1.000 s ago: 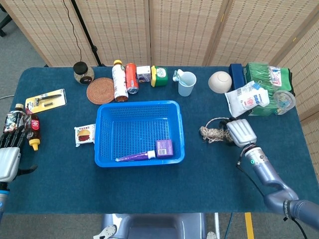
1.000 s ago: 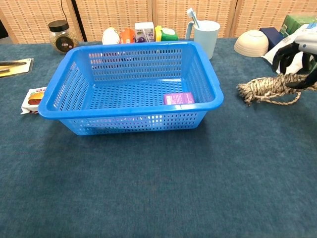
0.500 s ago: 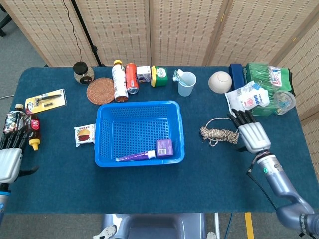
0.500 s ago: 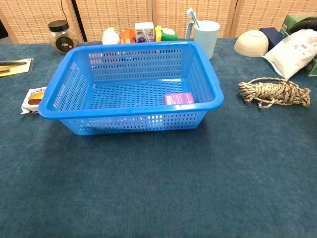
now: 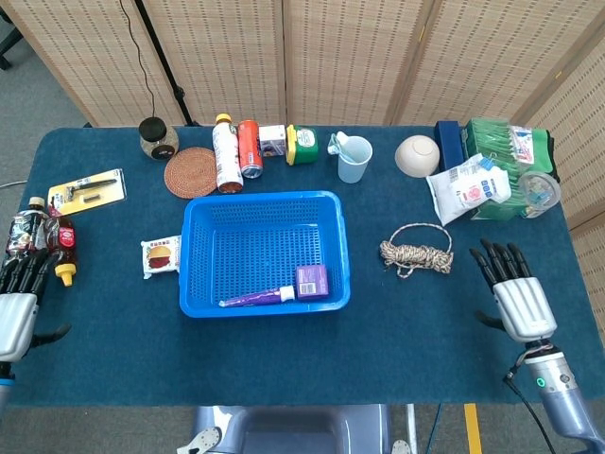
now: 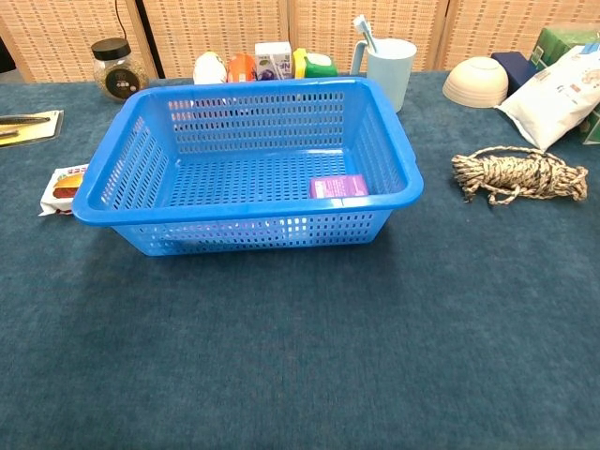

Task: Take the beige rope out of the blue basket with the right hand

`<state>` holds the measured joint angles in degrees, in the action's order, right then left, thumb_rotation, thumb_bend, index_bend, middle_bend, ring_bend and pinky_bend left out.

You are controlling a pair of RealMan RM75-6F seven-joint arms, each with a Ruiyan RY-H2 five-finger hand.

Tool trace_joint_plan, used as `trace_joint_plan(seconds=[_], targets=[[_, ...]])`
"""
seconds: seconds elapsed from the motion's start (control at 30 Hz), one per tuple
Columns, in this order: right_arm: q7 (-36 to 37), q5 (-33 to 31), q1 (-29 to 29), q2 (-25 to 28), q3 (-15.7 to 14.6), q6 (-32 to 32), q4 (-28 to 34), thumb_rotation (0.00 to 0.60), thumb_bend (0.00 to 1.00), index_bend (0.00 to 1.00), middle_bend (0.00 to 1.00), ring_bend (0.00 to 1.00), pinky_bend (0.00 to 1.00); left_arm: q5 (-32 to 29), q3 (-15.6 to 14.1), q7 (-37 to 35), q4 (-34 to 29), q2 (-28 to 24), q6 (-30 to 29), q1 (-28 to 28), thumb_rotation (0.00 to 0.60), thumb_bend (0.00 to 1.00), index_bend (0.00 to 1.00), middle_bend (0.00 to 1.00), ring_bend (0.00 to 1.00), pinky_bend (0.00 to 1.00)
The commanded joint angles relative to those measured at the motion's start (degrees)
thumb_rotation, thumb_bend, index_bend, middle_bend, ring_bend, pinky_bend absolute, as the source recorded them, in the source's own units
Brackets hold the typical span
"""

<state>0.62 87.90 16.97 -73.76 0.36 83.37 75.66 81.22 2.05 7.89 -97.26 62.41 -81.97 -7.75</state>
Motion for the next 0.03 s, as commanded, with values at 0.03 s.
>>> trace_joint_plan(seconds=[0.03], targets=[[0.4, 1.2, -0.9, -0.5, -0.1, 1.3, -0.7, 0.6, 0.0, 0.0, 0.0, 0.0, 0.0, 0.6, -0.2, 0.3, 0.1, 0.1, -0.2, 0.1, 0.6, 0.1, 0.0, 0.0, 0.0, 0.0]])
